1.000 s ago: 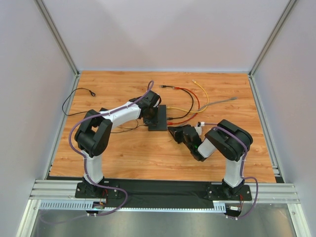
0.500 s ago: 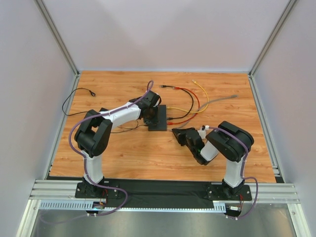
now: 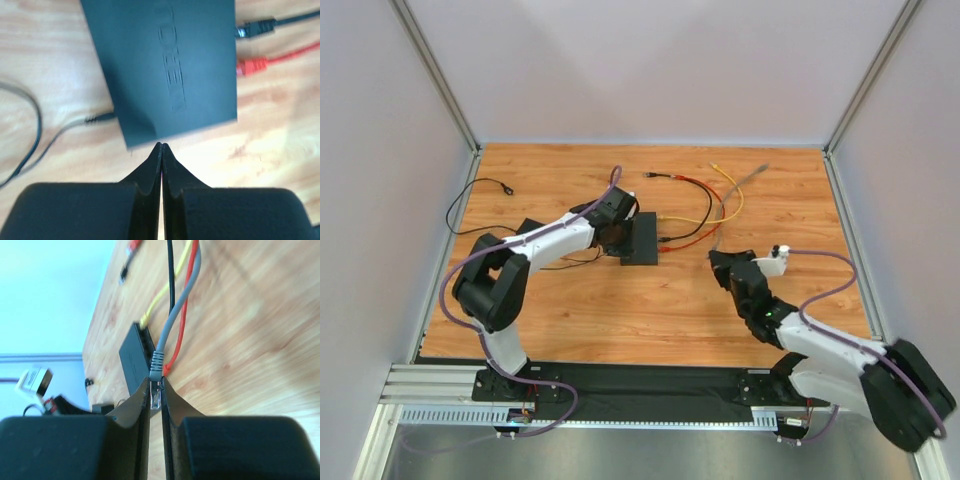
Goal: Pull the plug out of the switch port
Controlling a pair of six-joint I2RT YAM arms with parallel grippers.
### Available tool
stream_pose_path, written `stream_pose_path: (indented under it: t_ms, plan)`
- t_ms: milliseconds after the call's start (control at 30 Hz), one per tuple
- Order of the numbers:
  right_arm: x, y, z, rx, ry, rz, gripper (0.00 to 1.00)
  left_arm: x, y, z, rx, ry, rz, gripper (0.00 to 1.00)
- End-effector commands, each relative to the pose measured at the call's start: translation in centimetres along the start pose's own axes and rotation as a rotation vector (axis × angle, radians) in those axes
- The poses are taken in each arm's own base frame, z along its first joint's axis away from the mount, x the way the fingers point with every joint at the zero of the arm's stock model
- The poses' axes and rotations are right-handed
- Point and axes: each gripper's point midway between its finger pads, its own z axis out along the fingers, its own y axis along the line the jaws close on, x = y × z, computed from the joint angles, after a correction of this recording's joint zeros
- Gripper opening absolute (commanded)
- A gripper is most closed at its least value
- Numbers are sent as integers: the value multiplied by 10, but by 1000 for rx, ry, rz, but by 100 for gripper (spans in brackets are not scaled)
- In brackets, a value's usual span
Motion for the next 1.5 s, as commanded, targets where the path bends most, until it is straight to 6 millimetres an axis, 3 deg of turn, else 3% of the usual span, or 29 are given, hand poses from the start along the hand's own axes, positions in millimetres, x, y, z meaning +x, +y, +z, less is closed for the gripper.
stream_pose_path:
  t_ms: [0, 33, 200, 233, 400, 467, 533, 567, 633, 700, 733, 800, 867, 1200, 1467]
  plan:
    - [-57, -25, -20, 148, -186, -253, 0, -14, -13, -54, 61, -104, 39, 3]
    - [-66, -22, -24, 145, -202, -270, 0, -19, -15, -73, 84, -147, 38, 6]
    - [-116, -20, -54, 215, -283, -390, 0, -6, -22, -132, 208, -233, 42, 12]
    - [-130, -30, -59, 267, -301, -421, 0, -2, -23, -140, 227, -238, 44, 14]
    - [-161, -46, -69, 359, -288, -419, 0, 23, -19, -188, 326, -309, 41, 18]
    - [-171, -47, -74, 380, -282, -432, 0, 37, -14, -195, 346, -301, 36, 20]
    - [-164, -38, -64, 332, -212, -464, 1, 45, -13, -213, 385, -330, 32, 22]
    - [-163, -31, -61, 316, -183, -499, 3, 49, -13, -217, 400, -335, 33, 23]
    - [-142, -28, -44, 286, -41, -546, 32, 58, -15, -229, 451, -347, 31, 26]
    - [-132, -17, -34, 269, 54, -587, 52, 66, -18, -235, 496, -350, 33, 27]
    - [-123, -35, -27, 345, 130, -600, 54, 71, -23, -238, 533, -334, 33, 27]
    - [-121, -32, -19, 370, 180, -616, 59, 80, -24, -238, 570, -319, 26, 28]
    - [-109, -47, -10, 430, 271, -621, 60, 85, -32, -240, 633, -313, 14, 28]
    - [-95, -57, 16, 477, 399, -646, 63, 93, -38, -218, 671, -261, -5, 29]
    - [-92, -63, 41, 528, 415, -714, 53, 93, -35, -213, 647, -253, -21, 29]
